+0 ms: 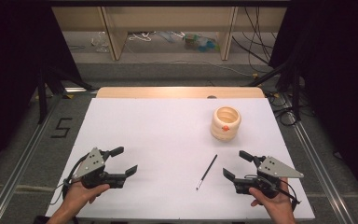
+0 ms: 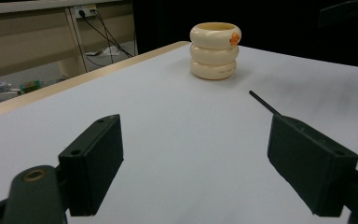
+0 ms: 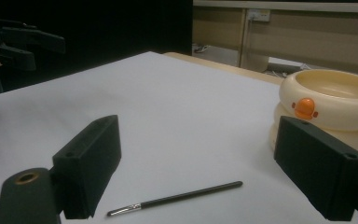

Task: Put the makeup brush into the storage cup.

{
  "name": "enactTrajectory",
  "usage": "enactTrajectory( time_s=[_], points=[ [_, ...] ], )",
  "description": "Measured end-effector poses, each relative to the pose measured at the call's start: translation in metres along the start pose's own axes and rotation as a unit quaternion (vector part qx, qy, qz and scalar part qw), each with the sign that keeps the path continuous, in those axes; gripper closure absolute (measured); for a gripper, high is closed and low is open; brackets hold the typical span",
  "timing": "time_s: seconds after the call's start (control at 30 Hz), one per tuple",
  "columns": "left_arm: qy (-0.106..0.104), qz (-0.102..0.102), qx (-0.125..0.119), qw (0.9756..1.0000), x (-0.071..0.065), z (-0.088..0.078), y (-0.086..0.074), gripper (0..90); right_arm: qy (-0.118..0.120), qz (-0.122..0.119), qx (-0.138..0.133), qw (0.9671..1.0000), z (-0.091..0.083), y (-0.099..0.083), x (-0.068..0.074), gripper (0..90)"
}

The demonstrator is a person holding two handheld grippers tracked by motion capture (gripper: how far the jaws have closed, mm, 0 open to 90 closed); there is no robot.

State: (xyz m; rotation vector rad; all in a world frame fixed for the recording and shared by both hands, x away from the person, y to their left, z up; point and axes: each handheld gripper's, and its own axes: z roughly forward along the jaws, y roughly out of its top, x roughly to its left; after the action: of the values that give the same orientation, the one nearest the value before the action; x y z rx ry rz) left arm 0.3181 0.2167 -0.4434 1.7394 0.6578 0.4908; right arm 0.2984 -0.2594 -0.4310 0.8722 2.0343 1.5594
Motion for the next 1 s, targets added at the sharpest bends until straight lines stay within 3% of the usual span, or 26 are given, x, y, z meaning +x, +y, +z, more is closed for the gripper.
enactTrajectory(
  time_s=[0.33,0.47,0.5,0.6,0.83,0.87,0.97,1.0],
  points=[
    [-0.001,0.002,0.004,1.0,0.0,0.001,0.0,18.1,-0.002,-0.005,0.005,1.0,0.002,-0.002,0.001,15.8],
    [-0.001,0.002,0.004,1.0,0.0,0.001,0.0,18.1,0.003,-0.012,0.008,0.9999,0.005,-0.003,0.003,15.8],
    [-0.001,0.005,0.004,1.0,0.0,0.001,0.0,18.1,0.012,-0.019,0.019,0.9996,0.005,-0.003,0.004,15.7],
    [-0.003,0.008,0.004,1.0,0.0,0.001,0.0,18.1,0.018,-0.026,0.004,0.9995,0.008,-0.003,0.005,15.7],
    [-0.003,0.003,0.005,1.0,-0.001,0.002,0.0,18.1,0.024,-0.027,0.012,0.9993,0.009,0.004,0.005,15.7],
    [-0.003,0.003,0.005,1.0,-0.001,0.002,0.0,18.1,0.022,-0.034,0.005,0.9992,0.011,0.005,0.004,15.8],
    [-0.004,0.003,0.005,1.0,-0.001,0.002,-0.001,18.1,0.033,-0.039,0.018,0.9986,0.014,0.009,0.005,16.1],
    [-0.002,0.004,0.006,1.0,-0.001,0.002,0.0,18.1,0.037,-0.046,0.009,0.9982,0.017,0.01,0.005,16.3]
  ],
)
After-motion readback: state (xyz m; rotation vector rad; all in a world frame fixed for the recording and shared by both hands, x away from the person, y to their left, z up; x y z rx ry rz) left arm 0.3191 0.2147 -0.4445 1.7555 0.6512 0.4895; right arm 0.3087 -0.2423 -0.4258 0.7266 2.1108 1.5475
